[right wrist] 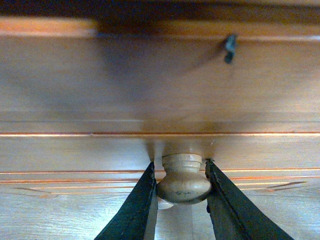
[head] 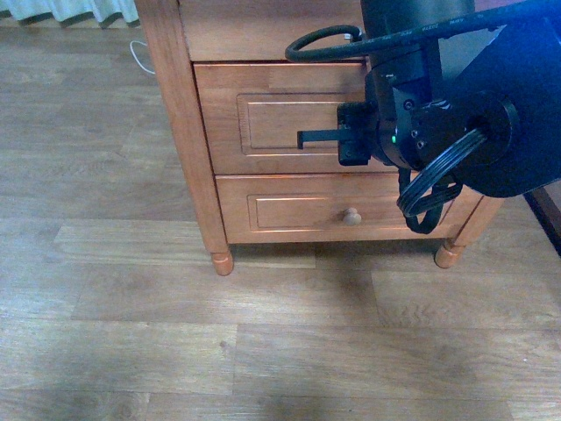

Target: Put charger into drawer

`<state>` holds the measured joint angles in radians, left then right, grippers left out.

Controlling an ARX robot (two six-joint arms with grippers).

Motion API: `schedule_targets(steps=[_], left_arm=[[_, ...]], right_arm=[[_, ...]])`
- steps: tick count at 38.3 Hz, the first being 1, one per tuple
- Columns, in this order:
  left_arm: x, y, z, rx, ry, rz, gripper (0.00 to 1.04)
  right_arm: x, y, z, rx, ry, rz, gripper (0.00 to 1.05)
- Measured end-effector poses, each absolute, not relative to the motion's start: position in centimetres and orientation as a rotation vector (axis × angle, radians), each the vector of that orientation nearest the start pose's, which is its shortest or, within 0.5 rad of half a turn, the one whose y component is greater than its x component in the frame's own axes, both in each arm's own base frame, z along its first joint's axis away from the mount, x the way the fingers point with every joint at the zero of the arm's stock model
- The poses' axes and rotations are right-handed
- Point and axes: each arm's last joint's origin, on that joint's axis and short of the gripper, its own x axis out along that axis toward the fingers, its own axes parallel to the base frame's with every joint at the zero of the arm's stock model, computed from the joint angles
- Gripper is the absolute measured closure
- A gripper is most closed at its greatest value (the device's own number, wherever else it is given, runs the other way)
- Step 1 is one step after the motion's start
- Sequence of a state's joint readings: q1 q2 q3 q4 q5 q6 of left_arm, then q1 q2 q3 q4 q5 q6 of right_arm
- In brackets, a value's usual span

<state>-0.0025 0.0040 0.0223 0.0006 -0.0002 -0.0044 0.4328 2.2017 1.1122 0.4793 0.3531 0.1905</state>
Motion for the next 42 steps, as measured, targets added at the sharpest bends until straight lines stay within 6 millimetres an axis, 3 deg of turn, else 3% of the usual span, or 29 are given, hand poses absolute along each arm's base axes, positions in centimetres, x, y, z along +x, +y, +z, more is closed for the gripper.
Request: schedule_targets(steps=[14,30,42], left_arm=[[9.7,0.0,17.1,-0.004,-0.019,-0.002,0.06],[9.7,0.0,17.1,-0.004,-0.019,-0.002,0.06],[9.7,0.0,17.1,-0.004,-0.019,-0.002,0.06]], right_arm=[[37.3,15.7,7.2,-0.021,0.598,0.049,0.81],[29.2,13.2,8.5,-0.055,0.737,0.108,0.81],[24.8,11.4,9.1,-0.055,0.796,0.167,0.83]])
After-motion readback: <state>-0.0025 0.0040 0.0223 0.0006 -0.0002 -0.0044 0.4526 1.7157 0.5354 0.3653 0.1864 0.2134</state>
